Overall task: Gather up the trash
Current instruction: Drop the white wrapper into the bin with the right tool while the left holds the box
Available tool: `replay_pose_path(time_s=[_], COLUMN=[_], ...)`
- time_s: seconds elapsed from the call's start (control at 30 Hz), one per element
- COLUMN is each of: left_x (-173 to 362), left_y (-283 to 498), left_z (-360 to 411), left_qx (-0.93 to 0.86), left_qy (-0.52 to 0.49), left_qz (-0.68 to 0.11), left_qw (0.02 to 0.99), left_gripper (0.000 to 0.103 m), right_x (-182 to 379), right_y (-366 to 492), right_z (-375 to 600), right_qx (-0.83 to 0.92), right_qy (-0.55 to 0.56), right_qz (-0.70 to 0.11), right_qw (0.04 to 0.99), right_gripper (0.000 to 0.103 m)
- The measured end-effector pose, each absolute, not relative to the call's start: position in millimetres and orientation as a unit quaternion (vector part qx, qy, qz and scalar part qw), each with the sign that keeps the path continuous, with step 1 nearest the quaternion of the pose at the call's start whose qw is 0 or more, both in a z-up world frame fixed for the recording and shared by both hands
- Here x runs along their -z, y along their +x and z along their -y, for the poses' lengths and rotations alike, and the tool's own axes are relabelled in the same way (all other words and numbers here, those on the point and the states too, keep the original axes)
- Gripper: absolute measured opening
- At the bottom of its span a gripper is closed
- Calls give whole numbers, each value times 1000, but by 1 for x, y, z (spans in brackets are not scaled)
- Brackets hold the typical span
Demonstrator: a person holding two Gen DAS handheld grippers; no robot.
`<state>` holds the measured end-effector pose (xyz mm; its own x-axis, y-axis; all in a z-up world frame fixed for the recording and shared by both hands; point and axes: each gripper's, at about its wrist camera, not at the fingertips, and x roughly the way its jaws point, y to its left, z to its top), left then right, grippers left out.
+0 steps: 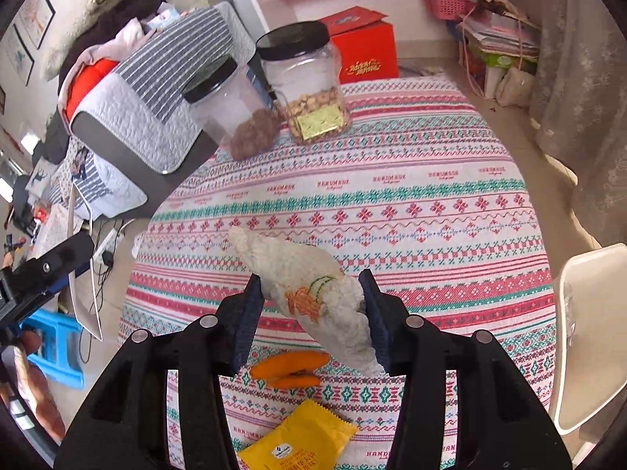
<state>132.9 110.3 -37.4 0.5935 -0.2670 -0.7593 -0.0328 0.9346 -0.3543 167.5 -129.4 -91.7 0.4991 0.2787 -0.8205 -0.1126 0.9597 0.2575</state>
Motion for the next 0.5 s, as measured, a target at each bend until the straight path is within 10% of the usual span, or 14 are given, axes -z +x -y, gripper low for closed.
replay_pose_path(time_s=[0.5], left_x=[10], left_y=[122], left_z=[-57], left_qx=[56], left_qy=[-133], left_qz=[-351], left_qw=[925], left_gripper=[60], right_x=[42], right_y=[139], right_z=[171], right_qx=[17], right_qy=[70], right_qz=[-327], right_qw=[942], right_gripper=[47])
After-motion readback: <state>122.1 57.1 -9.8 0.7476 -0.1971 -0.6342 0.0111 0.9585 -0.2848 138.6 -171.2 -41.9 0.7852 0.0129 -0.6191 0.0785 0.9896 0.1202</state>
